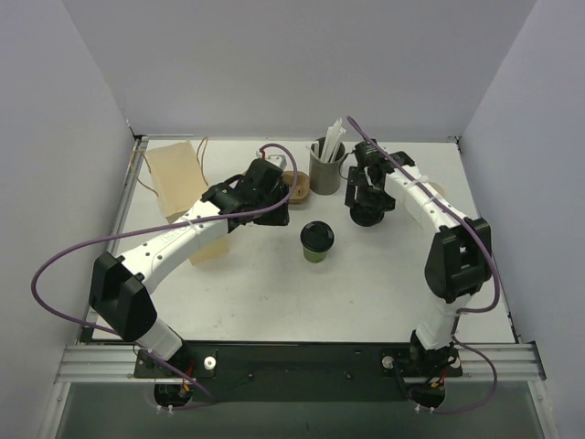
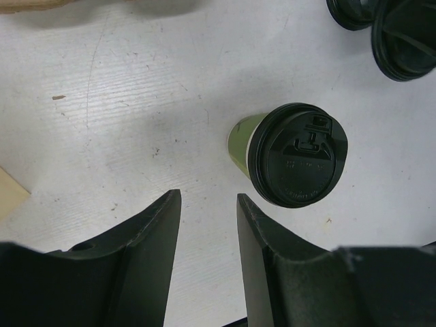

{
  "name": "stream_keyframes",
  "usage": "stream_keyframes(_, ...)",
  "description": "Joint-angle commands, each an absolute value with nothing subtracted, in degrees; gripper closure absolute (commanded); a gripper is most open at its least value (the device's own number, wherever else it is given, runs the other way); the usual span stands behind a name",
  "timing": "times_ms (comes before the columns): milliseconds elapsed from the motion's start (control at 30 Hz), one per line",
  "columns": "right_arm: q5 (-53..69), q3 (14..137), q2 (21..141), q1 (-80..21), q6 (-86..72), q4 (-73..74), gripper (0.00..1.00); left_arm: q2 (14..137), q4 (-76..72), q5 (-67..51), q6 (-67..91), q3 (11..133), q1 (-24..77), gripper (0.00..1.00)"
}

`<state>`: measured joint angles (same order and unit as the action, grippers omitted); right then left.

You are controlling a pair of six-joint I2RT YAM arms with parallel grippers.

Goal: Pack the takeout coffee

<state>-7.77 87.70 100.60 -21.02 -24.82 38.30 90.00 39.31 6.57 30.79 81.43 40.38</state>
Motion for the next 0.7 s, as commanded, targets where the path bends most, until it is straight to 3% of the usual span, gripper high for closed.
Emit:
stream_keyframes(0, -9.32, 90.78, 107.21, -18.37, -23.03, 37.88, 0.35, 88.86, 38.58, 5.36, 29.80, 83.58, 40.08, 0.52)
stream_keyframes(667, -8.88, 98.09, 120.50, -13.36, -21.27, 35.51, 0.34, 90.88, 39.55, 4.57, 28.57, 85.96, 39.11, 0.51)
